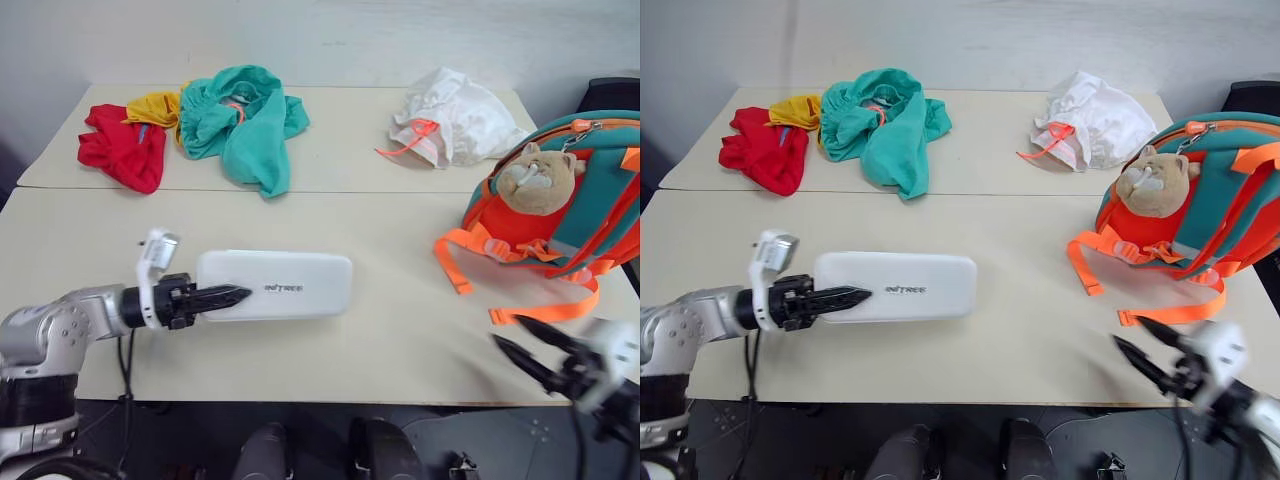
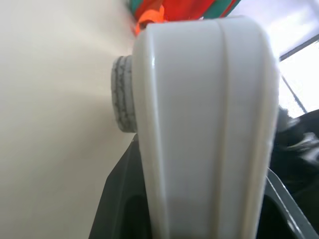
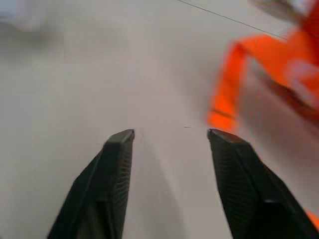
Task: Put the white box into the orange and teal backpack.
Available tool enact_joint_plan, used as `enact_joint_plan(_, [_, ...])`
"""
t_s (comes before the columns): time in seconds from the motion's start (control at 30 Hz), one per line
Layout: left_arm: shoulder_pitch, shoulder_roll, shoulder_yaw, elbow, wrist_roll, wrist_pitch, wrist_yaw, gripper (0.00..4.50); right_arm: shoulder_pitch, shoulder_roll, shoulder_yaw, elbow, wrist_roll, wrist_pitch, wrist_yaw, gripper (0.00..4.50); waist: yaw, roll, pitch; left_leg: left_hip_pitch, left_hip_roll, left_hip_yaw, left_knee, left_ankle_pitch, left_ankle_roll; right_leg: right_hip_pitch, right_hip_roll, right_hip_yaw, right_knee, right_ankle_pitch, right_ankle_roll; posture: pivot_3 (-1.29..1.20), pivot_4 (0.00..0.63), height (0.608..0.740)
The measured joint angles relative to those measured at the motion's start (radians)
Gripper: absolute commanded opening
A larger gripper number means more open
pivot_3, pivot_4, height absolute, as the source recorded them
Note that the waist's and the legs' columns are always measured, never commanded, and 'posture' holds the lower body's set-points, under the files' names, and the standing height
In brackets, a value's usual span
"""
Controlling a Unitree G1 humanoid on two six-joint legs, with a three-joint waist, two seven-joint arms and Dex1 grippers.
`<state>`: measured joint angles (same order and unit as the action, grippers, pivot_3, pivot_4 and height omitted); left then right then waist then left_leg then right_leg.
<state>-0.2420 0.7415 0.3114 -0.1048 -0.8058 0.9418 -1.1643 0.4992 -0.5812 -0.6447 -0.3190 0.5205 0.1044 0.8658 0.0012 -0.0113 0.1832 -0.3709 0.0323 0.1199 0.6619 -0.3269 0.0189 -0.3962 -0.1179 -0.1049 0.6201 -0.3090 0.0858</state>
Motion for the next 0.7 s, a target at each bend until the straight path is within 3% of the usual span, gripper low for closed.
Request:
enact_joint_plan(0.1, [0.081,-0.021,0.005,-0.045,0.032,-0.183,-0.081,1.3,-0.011,0.03,-0.155,0.134,0.019,-0.088,-0.028,4.4,-0.007,0.0,0.0,0.001,-0.001,0.002,0.0,-0.004,0.0,0.001,-0.001,0.002,-0.001,0.001,0.001,0.0,0.15,0.74])
enact_joint_plan(0.13, [0.09,-0.031,0.0,-0.049,0.035,-0.218,-0.092,1.3,-0.024,0.028,-0.173,0.169,0.022,-0.106,-0.025,4.46,-0.008,0.0,0.0,0.002,0.0,0.002,0.0,-0.004,0.0,0.001,-0.001,0.002,-0.001,0.001,0.0,0.0,0.15,0.74])
enact_joint_plan(0.33, [0.067,-0.06,-0.004,-0.037,0.035,-0.304,-0.094,1.3,-0.3,-0.12,-0.15,0.435,0.006,-0.176,0.007,4.46,-0.031,0.004,0.001,0.002,0.0,0.002,0.001,0.001,0.006,0.001,-0.001,0.002,0.002,0.003,-0.001,0.0,0.15,0.74])
enact_joint_plan(0.47, [0.066,-0.061,-0.012,-0.032,0.036,-0.337,-0.089,1.3,-0.576,-0.201,-0.013,0.617,-0.028,-0.186,0.052,4.46,-0.035,0.005,0.001,0.002,0.001,0.002,0.001,0.003,0.004,0.0,0.002,0.001,0.003,0.002,-0.001,0.0,0.15,0.74])
enact_joint_plan(0.6, [0.116,-0.064,-0.003,-0.036,0.035,-0.346,-0.062,1.3,-0.752,-0.21,0.121,0.728,-0.045,-0.161,0.129,4.46,-0.029,0.005,0.001,0.0,0.001,0.002,0.002,0.005,0.004,-0.001,0.002,0.001,0.003,0.002,-0.001,0.0,0.15,0.74])
enact_joint_plan(0.7, [0.143,-0.069,0.017,-0.039,0.03,-0.349,-0.029,1.3,-0.854,-0.208,0.197,0.762,-0.049,-0.145,0.18,3.82,-0.024,0.005,0.002,0.0,0.0,0.001,0.003,0.005,0.006,0.0,0.001,0.0,0.004,0.002,-0.001,0.0,0.15,0.74])
